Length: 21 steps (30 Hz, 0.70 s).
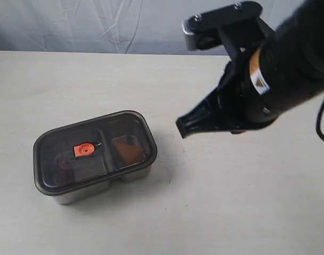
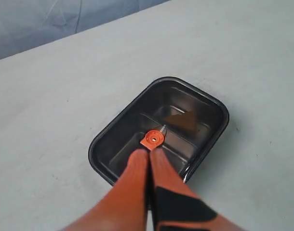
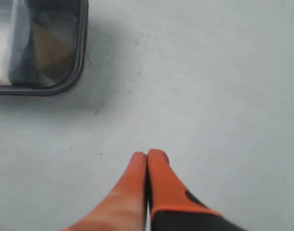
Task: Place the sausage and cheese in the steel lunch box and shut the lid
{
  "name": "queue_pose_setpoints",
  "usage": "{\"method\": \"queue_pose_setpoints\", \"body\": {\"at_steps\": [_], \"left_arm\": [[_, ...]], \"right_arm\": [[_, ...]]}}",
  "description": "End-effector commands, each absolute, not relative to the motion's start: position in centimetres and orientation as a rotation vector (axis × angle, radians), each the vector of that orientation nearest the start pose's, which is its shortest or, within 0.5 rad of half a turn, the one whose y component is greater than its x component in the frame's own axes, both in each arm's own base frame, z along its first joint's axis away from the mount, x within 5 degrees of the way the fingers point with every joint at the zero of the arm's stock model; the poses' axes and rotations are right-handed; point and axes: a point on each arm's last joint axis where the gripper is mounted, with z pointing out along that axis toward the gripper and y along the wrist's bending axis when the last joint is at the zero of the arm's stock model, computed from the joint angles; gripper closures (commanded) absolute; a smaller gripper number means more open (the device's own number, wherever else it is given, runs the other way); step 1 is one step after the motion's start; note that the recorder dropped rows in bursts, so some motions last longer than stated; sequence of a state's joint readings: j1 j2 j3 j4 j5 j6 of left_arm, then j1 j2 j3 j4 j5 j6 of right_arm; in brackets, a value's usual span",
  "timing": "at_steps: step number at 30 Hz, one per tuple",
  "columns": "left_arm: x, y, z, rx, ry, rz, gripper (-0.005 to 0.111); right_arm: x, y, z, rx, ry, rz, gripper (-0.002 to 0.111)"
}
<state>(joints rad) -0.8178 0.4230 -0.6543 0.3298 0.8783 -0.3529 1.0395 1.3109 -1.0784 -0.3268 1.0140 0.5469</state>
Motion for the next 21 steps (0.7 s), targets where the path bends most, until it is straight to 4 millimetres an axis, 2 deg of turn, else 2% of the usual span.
{"method": "queue_pose_setpoints", "body": {"at_steps": [1, 4, 6, 8, 11, 14, 21], "left_arm": [[4.1, -1.5, 32.3, 0.508, 1.979, -0.412, 0.107], [3.1, -0.9, 31.1, 0.494, 1.981, -0.48, 0.107], [2.8, -0.7, 30.4, 0.493, 1.994, -0.484, 0.107], [2.6, -0.6, 30.1, 0.492, 2.014, -0.498, 0.107], [2.5, -0.6, 30.1, 0.493, 2.024, -0.503, 0.107], [2.5, -0.5, 30.1, 0.493, 2.018, -0.491, 0.107], [2.6, -0.5, 30.1, 0.493, 2.017, -0.488, 0.107]], "right_arm": [[13.4, 16.7, 28.0, -0.735, 2.508, 0.024, 0.109], [12.0, 13.9, 23.9, -0.73, 2.557, -0.079, 0.109], [11.2, 12.9, 21.5, -0.703, 2.606, -0.092, 0.109], [10.5, 12.3, 20.3, -0.638, 2.684, -0.085, 0.109], [9.3, 11.9, 19.3, -0.531, 2.831, -0.053, 0.109], [8.9, 12.0, 19.1, -0.484, 2.884, -0.006, 0.109], [9.0, 12.6, 19.2, -0.478, 2.854, 0.086, 0.109]]}}
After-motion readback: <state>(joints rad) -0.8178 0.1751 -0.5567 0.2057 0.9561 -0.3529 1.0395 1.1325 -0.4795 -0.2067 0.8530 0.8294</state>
